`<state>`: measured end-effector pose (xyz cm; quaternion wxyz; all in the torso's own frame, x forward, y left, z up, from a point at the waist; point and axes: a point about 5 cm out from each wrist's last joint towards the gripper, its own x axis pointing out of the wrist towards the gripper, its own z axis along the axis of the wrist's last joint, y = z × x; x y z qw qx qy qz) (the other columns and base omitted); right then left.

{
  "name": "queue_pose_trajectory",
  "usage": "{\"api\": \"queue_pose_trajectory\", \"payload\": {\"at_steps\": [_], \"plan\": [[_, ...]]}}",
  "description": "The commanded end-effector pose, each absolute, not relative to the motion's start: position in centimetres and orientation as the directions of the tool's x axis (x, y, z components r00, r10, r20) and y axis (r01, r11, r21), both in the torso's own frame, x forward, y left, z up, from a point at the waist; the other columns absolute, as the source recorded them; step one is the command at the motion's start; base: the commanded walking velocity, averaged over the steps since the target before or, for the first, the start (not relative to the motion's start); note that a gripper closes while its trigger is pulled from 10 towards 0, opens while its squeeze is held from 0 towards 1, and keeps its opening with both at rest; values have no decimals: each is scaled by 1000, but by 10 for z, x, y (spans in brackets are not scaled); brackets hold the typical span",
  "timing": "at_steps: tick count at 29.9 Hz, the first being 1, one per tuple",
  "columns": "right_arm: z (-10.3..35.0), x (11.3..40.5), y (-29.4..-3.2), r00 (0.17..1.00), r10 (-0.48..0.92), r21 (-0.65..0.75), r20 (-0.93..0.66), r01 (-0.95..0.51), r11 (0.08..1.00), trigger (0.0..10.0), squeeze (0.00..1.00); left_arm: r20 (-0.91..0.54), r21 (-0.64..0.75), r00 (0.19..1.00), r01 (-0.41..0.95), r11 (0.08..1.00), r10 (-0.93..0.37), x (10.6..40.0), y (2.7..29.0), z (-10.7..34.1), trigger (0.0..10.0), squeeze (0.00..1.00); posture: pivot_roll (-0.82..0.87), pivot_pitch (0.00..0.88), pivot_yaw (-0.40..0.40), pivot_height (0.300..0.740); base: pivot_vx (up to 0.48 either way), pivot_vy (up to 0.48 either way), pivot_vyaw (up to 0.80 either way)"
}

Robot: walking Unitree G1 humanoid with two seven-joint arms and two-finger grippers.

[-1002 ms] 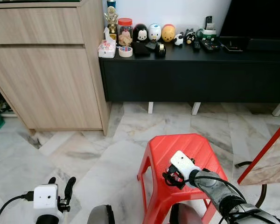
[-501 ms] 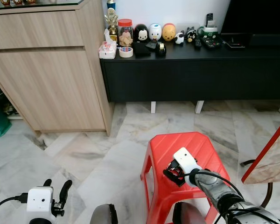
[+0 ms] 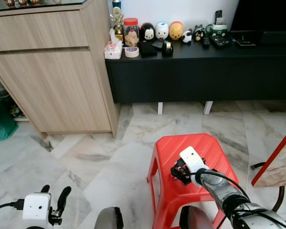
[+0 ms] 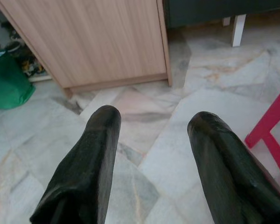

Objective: Hang keys on a hook

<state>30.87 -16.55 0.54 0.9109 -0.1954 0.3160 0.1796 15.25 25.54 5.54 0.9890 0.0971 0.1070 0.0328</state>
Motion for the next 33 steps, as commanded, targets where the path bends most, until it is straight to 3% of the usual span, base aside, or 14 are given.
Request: {"api": "queue_pose_trajectory", "payload": {"at_steps": [1, 6, 7, 8, 9, 33], "plan": [[1, 305, -169, 733, 167, -212, -659, -394, 894, 10000, 0, -205, 214, 974, -50, 976, 94, 151, 260, 60, 10000, 0, 252, 54, 45, 580, 0, 0, 0], [-9, 295, -167, 703, 187, -183, -686, -415, 891, 10000, 0, -214, 217, 973, -43, 975, 91, 148, 259, 62, 10000, 0, 257, 67, 51, 580, 0, 0, 0], [-10, 293, -166, 697, 193, -183, -691, -427, 886, 5412, 0, -216, 218, 972, -43, 975, 91, 148, 260, 62, 10000, 0, 258, 70, 52, 580, 0, 0, 0], [-11, 292, -165, 694, 195, -183, -693, -432, 883, 5412, 0, -218, 219, 972, -42, 975, 91, 147, 260, 62, 10000, 0, 258, 71, 52, 580, 0, 0, 0], [-13, 291, -165, 690, 199, -180, -695, -435, 882, 0, 0, -221, 220, 971, -42, 975, 91, 146, 260, 63, 10000, 0, 261, 72, 53, 580, 0, 0, 0], [-16, 287, -158, 682, 212, -165, -700, -444, 881, 0, 0, -229, 225, 969, -43, 973, 96, 149, 261, 63, 10000, 0, 262, 58, 62, 580, 0, 0, 0]]}}
